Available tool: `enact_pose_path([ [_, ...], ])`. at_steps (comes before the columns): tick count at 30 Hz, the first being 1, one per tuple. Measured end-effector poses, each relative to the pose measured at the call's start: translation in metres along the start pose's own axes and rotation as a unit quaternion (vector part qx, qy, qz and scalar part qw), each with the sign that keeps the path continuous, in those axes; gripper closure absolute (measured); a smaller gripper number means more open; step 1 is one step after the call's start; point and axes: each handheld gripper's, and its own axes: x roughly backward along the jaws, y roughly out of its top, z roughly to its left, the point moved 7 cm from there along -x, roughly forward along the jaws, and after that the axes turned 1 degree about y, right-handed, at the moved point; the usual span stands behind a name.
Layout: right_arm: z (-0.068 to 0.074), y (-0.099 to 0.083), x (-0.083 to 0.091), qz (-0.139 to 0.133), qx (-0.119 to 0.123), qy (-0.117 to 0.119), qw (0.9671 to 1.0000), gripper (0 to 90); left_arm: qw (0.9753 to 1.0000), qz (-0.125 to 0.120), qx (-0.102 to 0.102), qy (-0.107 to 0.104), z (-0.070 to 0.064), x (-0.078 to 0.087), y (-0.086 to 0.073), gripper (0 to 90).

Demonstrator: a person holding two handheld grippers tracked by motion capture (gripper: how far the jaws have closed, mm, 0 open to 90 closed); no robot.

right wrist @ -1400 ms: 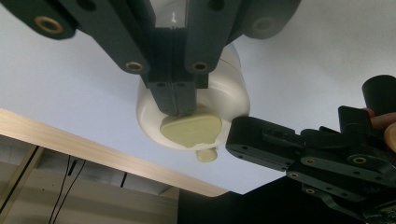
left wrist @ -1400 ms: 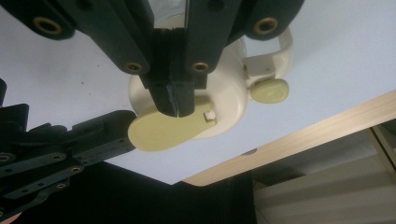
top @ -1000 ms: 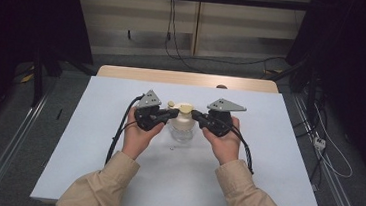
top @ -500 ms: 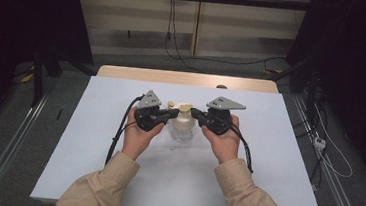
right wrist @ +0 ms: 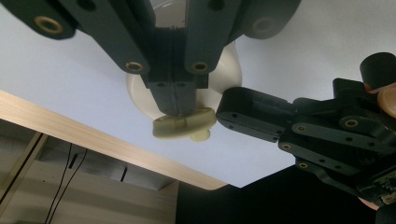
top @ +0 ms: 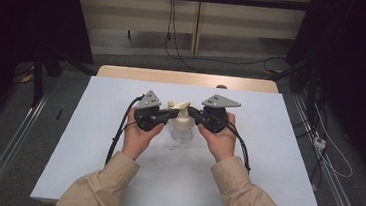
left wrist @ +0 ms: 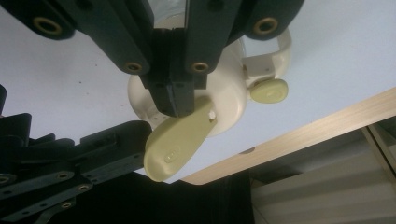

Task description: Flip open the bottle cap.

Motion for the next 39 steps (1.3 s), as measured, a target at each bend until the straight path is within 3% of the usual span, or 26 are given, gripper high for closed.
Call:
enact_pose_path([
  [39,0.0007,0.0067,-0.0033,-0.01,-0.008,0.002,0.9999,90.0,1.0,-0.001,-0.002,0.003,-0.0008,-0.0001,-0.0001,90.0],
])
